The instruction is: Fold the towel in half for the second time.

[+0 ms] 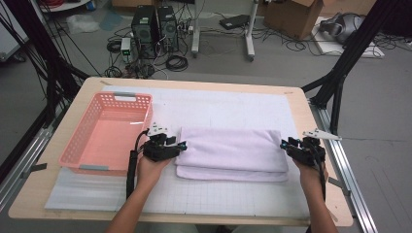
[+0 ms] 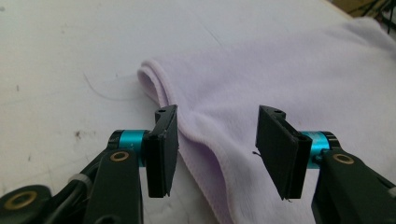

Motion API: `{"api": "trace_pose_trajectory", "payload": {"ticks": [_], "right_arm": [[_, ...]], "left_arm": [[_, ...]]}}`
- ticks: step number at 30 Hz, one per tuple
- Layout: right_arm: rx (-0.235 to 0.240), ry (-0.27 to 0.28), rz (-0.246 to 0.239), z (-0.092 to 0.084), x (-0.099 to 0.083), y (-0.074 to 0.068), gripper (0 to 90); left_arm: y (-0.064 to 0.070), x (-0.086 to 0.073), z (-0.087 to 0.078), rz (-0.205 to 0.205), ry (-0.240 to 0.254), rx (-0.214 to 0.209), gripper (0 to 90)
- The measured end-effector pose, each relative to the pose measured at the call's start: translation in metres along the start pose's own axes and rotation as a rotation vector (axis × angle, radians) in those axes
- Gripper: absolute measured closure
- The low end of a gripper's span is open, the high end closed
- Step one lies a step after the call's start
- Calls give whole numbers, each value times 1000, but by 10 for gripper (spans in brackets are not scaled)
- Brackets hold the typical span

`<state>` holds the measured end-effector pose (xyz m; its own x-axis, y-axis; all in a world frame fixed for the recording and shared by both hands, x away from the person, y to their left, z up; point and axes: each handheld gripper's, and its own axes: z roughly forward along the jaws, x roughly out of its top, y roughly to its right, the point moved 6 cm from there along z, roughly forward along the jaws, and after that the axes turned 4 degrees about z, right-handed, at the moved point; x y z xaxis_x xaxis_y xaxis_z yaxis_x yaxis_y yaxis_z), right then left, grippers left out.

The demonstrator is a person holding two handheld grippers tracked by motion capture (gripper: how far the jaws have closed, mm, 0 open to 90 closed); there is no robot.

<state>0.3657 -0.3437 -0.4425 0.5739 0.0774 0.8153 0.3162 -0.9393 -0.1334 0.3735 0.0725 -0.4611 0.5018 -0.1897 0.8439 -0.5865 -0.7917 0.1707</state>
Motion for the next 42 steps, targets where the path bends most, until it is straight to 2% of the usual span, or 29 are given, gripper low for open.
{"api": "trace_pose_trajectory", "payload": {"ticks": [3,7,14,16,19,21,24,25,27,28,29,32,37,42], "right_arm": [[6,-4,-2,-8,-7,1,633],[16,-17,-15,-13,-18,-1,633],[65,-46,-35,-24,-37,-12,606],[92,-57,-23,-27,-46,-16,594],[87,-92,-48,-28,-55,-19,596],[93,-95,-24,-28,-56,-19,615],[103,-97,-17,-26,-57,-20,652],[102,-107,-17,-25,-58,-19,677],[106,-122,-15,-24,-61,-17,755],[112,-126,-11,-24,-62,-16,827],[116,-128,-12,-24,-62,-16,843],[108,-122,-18,-26,-61,-16,863],[120,-71,-6,-37,-53,-17,867],[138,-47,-1,-51,-53,-19,867]], "left_arm": [[3,-5,-4,2,6,-9,494],[4,-13,-6,0,-10,-19,494],[14,-29,-14,1,-44,-56,515],[16,-33,-16,-3,-48,-62,536],[19,-34,-18,-7,-43,-72,567],[19,-34,-19,-1,-42,-69,621],[20,-36,-19,5,-47,-64,715],[21,-37,-18,-2,-54,-65,726],[22,-39,-15,14,-67,-65,770],[23,-40,-14,25,-73,-59,791],[24,-39,-14,28,-67,-54,822],[25,-36,-17,38,-48,-56,850],[28,-30,-31,5,0,-89,852],[33,-31,-44,12,17,-105,852]]}}
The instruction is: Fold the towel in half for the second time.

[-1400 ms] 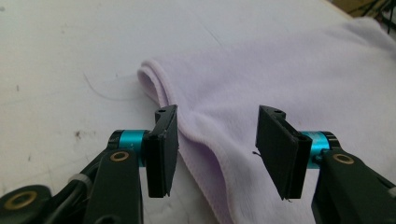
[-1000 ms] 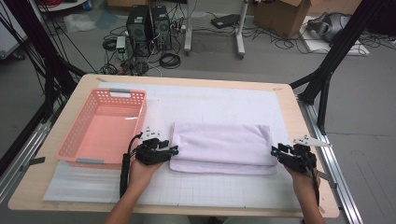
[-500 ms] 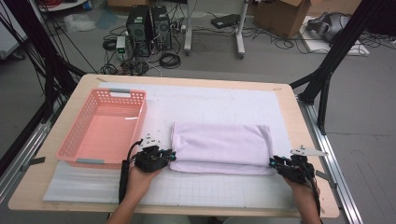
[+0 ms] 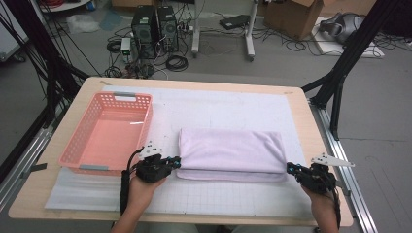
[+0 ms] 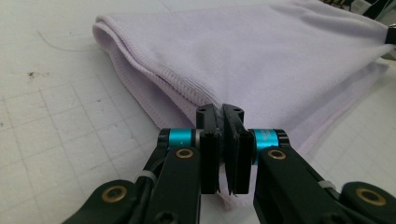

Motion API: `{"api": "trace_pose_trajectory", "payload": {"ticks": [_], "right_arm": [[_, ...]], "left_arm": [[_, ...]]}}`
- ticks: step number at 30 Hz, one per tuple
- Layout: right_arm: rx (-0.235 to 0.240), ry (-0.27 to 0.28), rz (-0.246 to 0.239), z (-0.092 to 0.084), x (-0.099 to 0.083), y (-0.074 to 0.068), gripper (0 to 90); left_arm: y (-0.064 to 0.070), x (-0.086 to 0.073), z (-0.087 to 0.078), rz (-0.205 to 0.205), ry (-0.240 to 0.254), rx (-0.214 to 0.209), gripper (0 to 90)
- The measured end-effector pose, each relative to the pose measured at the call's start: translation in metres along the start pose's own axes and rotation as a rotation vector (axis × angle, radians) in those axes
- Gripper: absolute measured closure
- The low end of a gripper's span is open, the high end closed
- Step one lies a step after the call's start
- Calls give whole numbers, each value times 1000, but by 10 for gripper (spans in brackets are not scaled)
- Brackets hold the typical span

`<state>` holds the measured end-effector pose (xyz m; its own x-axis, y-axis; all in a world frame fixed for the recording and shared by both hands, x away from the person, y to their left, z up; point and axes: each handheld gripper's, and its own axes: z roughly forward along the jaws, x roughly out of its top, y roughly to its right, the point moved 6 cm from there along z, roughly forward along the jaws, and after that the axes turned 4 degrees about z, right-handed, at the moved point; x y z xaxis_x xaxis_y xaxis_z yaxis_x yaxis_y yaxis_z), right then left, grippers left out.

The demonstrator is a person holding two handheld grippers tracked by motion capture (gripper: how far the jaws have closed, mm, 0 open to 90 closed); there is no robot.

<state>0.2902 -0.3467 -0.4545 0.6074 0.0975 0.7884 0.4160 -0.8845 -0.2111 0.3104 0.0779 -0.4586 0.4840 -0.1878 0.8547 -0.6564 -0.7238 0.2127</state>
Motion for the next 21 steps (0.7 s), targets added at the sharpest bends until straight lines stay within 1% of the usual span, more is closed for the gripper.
{"api": "trace_pose_trajectory", "payload": {"ticks": [4,6,9,10,11,12,14,15,17,18,19,20,21], "right_arm": [[11,1,6,-10,-5,-3,867],[15,-2,4,-13,-8,-4,867],[8,-24,0,-14,-14,-4,861],[3,-34,-1,-13,-16,-4,836],[-5,-36,4,-12,-17,-3,766],[-17,-30,15,-12,-16,-1,717],[-31,0,30,-15,-13,0,676],[-41,16,24,-16,-10,1,676],[-63,32,1,-17,-7,2,682],[-65,41,-7,-15,-5,2,687],[-65,38,-12,-13,-4,2,695],[-60,37,-21,-10,-3,2,698],[-54,37,-20,-5,-1,0,704]], "left_arm": [[6,-5,-7,4,0,-8,851],[9,-11,-11,8,-15,-15,849],[12,-19,-11,21,-38,-11,839],[11,-20,-10,22,-39,0,809],[10,-19,-10,18,-34,14,741],[9,-17,-10,19,-28,16,686],[6,-13,-11,35,-8,41,609],[6,-11,-11,40,0,39,595],[3,-8,-9,56,13,46,604],[2,-6,-6,58,15,48,618],[0,-5,-4,54,17,54,623],[-2,-3,0,48,14,53,629],[-3,-2,2,46,15,53,640]]}}
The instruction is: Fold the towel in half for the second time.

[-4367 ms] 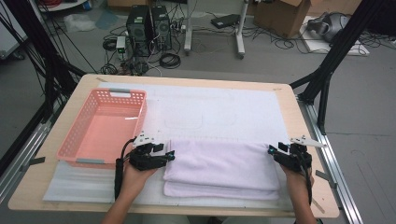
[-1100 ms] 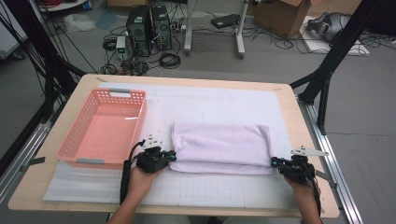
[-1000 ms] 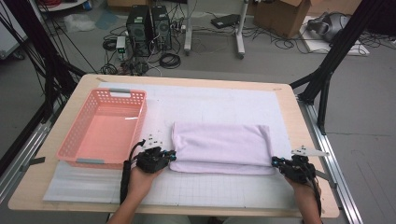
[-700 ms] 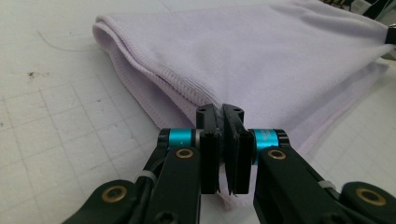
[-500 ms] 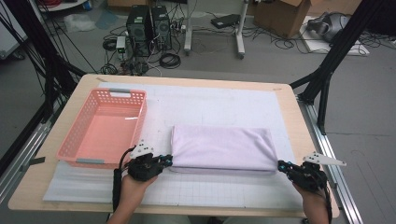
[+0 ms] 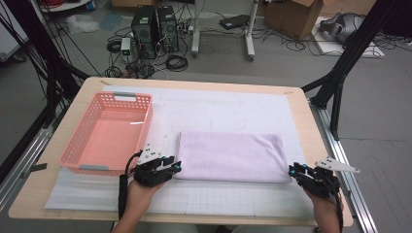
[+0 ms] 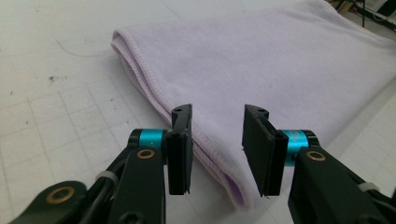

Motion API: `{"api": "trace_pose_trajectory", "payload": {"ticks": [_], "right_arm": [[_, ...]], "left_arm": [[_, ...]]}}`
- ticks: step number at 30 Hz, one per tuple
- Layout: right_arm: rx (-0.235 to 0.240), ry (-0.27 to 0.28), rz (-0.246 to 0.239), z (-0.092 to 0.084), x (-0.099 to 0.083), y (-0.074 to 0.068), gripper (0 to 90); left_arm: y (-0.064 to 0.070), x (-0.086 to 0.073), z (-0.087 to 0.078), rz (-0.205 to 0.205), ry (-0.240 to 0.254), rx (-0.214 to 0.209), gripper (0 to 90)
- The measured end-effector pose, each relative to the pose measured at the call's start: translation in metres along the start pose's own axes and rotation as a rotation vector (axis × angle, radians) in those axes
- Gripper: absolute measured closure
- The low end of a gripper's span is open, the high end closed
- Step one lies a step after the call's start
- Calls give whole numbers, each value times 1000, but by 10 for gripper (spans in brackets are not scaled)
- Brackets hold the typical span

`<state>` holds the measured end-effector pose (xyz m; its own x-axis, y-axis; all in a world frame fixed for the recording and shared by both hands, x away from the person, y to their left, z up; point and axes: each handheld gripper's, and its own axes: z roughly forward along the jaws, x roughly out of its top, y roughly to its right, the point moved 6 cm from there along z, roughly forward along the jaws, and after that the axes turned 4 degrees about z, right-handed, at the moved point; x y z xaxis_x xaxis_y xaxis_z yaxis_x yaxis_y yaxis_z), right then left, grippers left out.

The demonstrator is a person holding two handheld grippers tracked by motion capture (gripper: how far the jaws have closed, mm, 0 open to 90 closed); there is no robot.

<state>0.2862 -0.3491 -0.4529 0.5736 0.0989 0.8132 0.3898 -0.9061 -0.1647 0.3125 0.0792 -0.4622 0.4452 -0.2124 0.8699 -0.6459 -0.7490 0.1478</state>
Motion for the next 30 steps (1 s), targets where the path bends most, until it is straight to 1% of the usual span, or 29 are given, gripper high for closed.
{"api": "trace_pose_trajectory", "payload": {"ticks": [4,5,6,9,10,12,13,16,17,18,20,22,24,25,26,28,30], "right_arm": [[31,-25,-31,15,2,-6,723],[41,-40,-30,21,1,-8,723],[42,-53,-32,25,-1,-8,725],[32,-100,-47,34,-7,-6,732],[26,-112,-49,36,-10,-4,735],[26,-112,-38,34,-11,0,741],[15,-112,-46,33,-12,1,743],[-18,-118,-77,29,-13,3,743],[-25,-117,-81,27,-14,5,741],[-27,-117,-68,26,-14,6,737],[-29,-111,-50,22,-15,8,719],[-26,-96,-42,17,-15,9,691],[-27,-72,-39,10,-14,9,648],[-23,-60,-40,8,-13,9,631],[-22,-51,-41,5,-12,9,614],[-22,-25,-43,1,-10,9,560],[-21,-1,-30,-2,-7,9,487]], "left_arm": [[-3,1,10,6,-10,5,690],[-4,0,13,8,-17,8,705],[-3,0,16,3,-24,7,709],[0,-5,22,21,-63,3,708],[1,-7,23,24,-71,3,704],[2,-8,24,25,-83,0,690],[2,-9,23,34,-88,1,688],[2,-10,22,31,-91,-6,684],[1,-11,21,29,-91,-7,684],[0,-11,20,23,-90,-7,684],[-1,-11,17,15,-77,-3,675],[-3,-8,13,11,-51,-2,628],[-3,-6,10,12,-23,-18,586],[-3,-6,10,12,-23,-18,565],[-2,-2,7,14,7,-30,531],[-1,0,5,15,24,-41,472],[1,2,4,29,47,-52,405]]}}
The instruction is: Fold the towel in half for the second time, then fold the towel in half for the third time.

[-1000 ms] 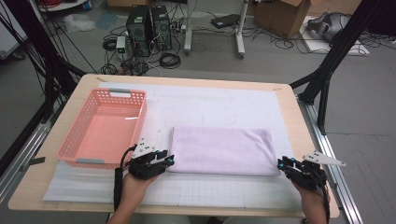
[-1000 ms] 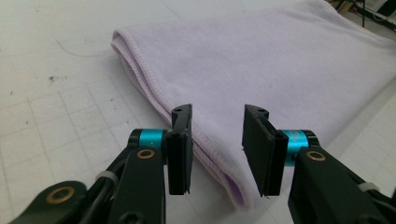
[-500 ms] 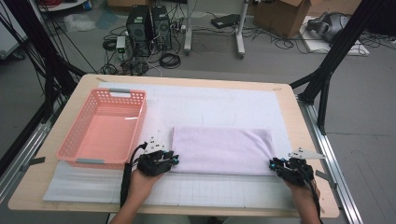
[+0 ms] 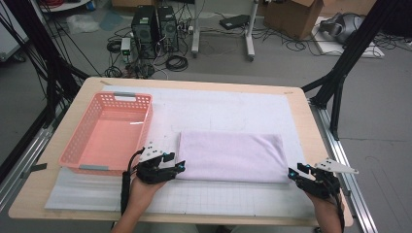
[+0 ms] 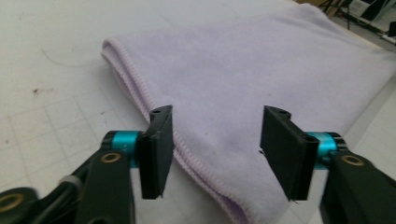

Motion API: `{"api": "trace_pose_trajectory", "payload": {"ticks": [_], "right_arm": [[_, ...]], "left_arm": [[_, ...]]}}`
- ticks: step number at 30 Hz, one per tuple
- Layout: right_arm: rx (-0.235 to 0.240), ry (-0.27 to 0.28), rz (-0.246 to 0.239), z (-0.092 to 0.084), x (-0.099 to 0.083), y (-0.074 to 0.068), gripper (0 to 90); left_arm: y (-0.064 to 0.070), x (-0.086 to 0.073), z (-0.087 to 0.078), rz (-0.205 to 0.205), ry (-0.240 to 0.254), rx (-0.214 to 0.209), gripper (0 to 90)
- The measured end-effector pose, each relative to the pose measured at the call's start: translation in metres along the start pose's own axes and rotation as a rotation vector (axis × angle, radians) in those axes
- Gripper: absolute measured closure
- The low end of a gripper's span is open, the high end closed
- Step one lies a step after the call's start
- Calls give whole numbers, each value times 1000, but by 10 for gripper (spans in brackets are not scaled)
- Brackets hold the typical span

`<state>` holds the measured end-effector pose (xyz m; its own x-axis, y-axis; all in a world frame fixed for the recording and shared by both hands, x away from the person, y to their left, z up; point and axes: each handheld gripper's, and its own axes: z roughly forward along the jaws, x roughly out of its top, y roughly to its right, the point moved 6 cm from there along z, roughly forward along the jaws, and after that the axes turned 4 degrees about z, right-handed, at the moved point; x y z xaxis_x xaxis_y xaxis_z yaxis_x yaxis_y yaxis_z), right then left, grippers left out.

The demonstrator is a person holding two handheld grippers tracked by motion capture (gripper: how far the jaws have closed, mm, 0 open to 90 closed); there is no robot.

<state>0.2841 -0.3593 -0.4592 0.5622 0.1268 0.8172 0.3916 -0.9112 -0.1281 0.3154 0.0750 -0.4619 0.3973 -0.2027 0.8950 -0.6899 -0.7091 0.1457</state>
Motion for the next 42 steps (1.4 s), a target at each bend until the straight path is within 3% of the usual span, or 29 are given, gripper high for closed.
{"api": "trace_pose_trajectory", "payload": {"ticks": [3,7,17,34,42], "right_arm": [[4,24,7,-2,2,0,414],[-21,49,6,-2,6,-2,247],[-6,76,-19,-5,9,-4,186],[13,81,-26,-4,10,-5,177],[21,66,-40,-3,9,-6,177]], "left_arm": [[2,3,-1,7,29,6,277],[3,4,-5,29,42,31,203],[2,8,-12,46,73,27,203],[3,7,-11,50,61,24,207],[2,1,-7,24,8,31,223]]}}
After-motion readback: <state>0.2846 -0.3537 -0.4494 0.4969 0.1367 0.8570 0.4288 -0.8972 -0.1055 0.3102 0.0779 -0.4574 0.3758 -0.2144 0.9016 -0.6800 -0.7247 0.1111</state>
